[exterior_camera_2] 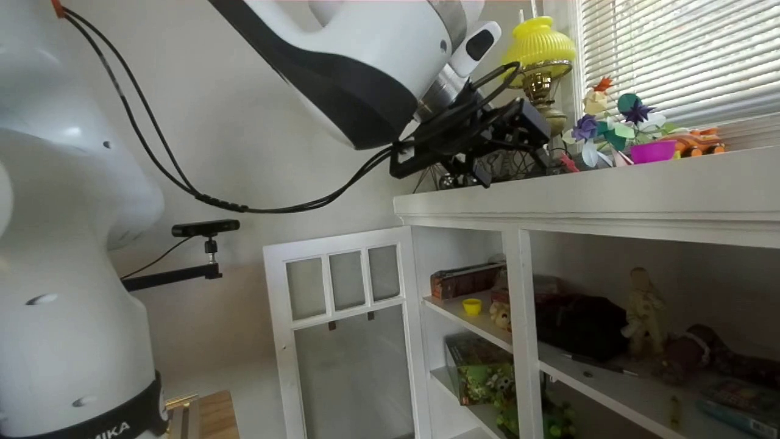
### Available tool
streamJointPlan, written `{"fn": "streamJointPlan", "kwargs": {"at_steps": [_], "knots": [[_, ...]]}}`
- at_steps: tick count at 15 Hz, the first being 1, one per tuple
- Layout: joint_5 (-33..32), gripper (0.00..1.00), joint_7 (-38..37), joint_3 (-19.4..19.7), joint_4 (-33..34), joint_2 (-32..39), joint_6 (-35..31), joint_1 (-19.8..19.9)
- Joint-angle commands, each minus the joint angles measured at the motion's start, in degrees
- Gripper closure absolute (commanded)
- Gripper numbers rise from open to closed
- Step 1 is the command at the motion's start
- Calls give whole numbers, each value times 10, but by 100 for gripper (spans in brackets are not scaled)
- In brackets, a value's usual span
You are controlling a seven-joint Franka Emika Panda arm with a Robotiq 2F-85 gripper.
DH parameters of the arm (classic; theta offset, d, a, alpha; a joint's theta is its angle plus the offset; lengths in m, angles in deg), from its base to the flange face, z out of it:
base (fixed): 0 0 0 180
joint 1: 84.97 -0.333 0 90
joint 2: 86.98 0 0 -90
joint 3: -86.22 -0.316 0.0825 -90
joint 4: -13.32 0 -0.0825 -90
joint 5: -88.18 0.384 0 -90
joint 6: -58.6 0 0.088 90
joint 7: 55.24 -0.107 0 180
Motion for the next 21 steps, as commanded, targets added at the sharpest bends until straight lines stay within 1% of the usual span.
{"fn": "streamJointPlan", "kwargs": {"at_steps": [1,2,3,5,7,9,12,15,16,17,21], "knots": [[76,0,69,21,-42,-2,-22,-2],[100,0,78,24,-44,13,-35,-4],[49,0,36,12,-26,3,-11,0],[70,0,51,16,-36,9,-20,0],[72,0,52,18,-38,11,-21,0],[115,0,80,18,-36,18,-30,-4],[174,0,127,15,-56,31,-46,-6],[239,0,181,4,-78,53,-70,-5],[262,0,204,-1,-88,63,-77,-4],[300,0,239,14,-95,70,-82,-23],[412,0,341,7,-131,126,-110,-33]]}}
